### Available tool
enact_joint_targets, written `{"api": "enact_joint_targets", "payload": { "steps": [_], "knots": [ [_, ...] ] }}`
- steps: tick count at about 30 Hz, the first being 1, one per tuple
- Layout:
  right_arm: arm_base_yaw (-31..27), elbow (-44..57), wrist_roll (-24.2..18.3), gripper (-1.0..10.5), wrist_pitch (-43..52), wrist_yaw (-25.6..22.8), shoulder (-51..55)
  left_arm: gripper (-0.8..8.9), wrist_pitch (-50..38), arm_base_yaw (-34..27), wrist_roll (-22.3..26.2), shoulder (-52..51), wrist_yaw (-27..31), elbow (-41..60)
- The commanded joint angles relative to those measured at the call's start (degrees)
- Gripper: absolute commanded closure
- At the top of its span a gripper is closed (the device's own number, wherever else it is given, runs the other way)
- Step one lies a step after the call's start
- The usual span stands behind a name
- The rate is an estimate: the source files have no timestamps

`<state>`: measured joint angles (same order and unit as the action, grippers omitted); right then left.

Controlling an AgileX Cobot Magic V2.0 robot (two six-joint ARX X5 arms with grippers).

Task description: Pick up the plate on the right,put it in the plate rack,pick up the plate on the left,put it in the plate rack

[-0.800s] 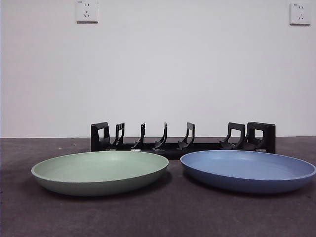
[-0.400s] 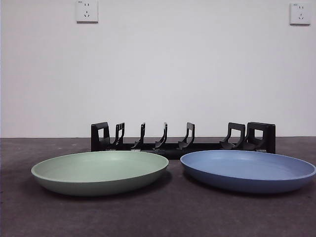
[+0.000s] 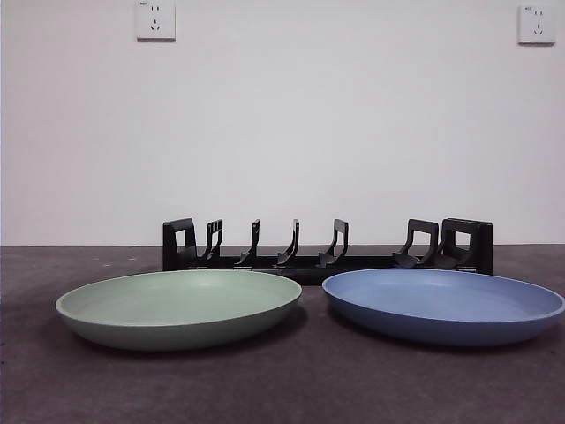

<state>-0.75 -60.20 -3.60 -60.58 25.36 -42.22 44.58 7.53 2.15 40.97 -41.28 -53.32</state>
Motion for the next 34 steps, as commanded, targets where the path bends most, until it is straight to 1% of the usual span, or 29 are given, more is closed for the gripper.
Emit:
{"api": "enact_joint_targets", "payload": {
  "steps": [1,3,6,14,16,20,27,28,31,34],
  "knots": [
    [0.0,-0.1,0.6,3.5,0.2,0.2,-0.5,1.53,0.2,1.1,2.3,1.2,-0.3,-1.0],
    [0.0,-0.1,1.1,3.5,0.3,0.1,-2.3,1.53,1.0,2.3,4.0,2.5,-1.2,-1.8],
    [0.0,-0.1,1.8,3.5,1.6,-0.1,-7.5,1.53,0.6,4.7,4.7,4.4,-1.2,-1.9],
    [0.0,-0.1,2.0,3.5,8.6,-0.3,-30.4,1.53,-1.2,12.4,6.4,7.1,-1.1,-2.0],
    [0.0,-0.1,2.0,3.5,9.5,-0.3,-34.0,1.54,-1.2,13.1,7.3,7.3,-1.1,-2.0],
    [0.4,-0.1,2.1,3.5,11.3,-0.3,-40.2,1.54,-1.2,13.9,7.4,7.9,-1.1,-2.0],
    [2.2,-0.1,2.0,3.6,14.8,-2.8,-46.9,1.54,-1.2,13.9,7.5,8.6,-1.1,-2.0],
    [2.5,-0.1,2.0,3.7,15.4,-2.9,-47.7,1.54,-1.2,13.9,7.5,8.7,-1.1,-2.0],
    [3.4,-0.1,2.0,4.6,17.2,-3.5,-49.6,1.54,-1.2,13.9,7.5,8.8,-1.0,-2.0],
    [4.1,-0.1,2.1,4.8,18.6,-4.9,-51.1,1.54,-1.2,13.9,7.5,8.8,-0.9,-2.0]
  ]
}}
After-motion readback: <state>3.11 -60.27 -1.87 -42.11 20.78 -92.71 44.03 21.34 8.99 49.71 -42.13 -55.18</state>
